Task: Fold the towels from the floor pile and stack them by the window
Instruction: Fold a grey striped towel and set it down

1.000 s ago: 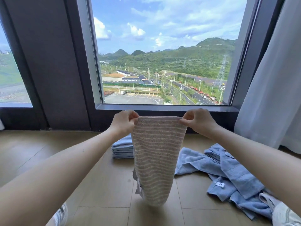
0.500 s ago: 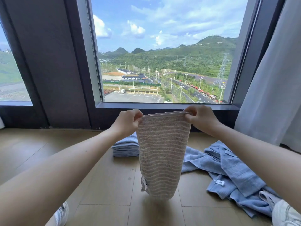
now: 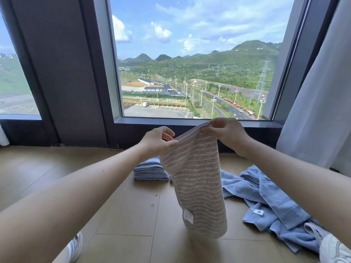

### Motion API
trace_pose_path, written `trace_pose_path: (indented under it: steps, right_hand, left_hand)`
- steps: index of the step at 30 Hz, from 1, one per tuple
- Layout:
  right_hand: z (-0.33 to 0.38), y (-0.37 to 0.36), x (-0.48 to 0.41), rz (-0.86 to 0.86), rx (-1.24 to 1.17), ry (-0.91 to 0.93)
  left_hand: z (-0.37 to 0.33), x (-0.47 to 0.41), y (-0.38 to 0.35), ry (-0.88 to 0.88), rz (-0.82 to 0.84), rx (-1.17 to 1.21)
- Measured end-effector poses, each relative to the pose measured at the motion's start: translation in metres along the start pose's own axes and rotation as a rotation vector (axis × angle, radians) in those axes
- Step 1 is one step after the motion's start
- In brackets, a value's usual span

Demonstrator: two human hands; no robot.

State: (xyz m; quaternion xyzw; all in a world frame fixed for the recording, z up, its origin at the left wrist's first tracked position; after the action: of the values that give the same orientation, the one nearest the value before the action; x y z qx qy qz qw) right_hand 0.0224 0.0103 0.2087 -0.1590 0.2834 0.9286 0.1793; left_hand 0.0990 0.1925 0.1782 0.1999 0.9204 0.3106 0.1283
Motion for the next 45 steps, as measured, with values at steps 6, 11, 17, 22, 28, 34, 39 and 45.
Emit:
trace_pose_path:
  steps: [6, 11, 17, 22, 28, 34, 39, 45]
  right_hand:
    - [0.012, -0.027, 0.003, 0.103, 0.053, 0.050]
    - [0.000, -0.028, 0.005, 0.195, -0.042, -0.036]
    - [-0.018, -0.032, 0.014, 0.349, 0.081, -0.117]
    - [-0.015, -0.035, 0.014, 0.335, 0.179, -0.036]
    - [-0.019, -0.034, 0.014, 0.366, 0.261, -0.020]
    - [-0.030, -0.014, 0.016, 0.356, 0.357, -0.059]
    - [-0.030, -0.003, 0.011, 0.232, 0.378, -0.025]
    - [-0.021, 0.003, 0.000, 0.178, 0.712, 0.042]
  left_hand:
    - [-0.025, 0.008, -0.024, -0.193, 0.084, -0.116]
    - [-0.030, 0.006, -0.018, -0.200, 0.013, 0.022]
    - [-0.028, 0.004, -0.010, -0.128, -0.007, 0.038]
    - [-0.036, 0.008, -0.011, -0.176, 0.024, -0.045]
    - [-0.049, 0.009, -0.006, -0.276, -0.093, -0.005]
    - [-0.040, 0.004, 0.013, -0.249, -0.242, 0.113]
    - [-0.015, -0.009, 0.029, -0.141, -0.313, 0.223]
    - [0.013, -0.014, 0.054, -0.041, -0.434, 0.256]
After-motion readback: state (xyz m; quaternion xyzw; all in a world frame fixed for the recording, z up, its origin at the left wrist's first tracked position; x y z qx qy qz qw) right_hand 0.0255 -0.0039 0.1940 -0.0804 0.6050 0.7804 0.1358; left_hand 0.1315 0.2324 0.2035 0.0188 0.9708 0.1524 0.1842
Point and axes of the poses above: each hand's wrist, its own x-axis away from the middle knuckle, its own y-axis out of the back of the hand, z = x × y, the point moved 6 cm from there along -x, towards the middle knuckle, and after that the axes turned 4 degrees about y, right-handed, at the moved point
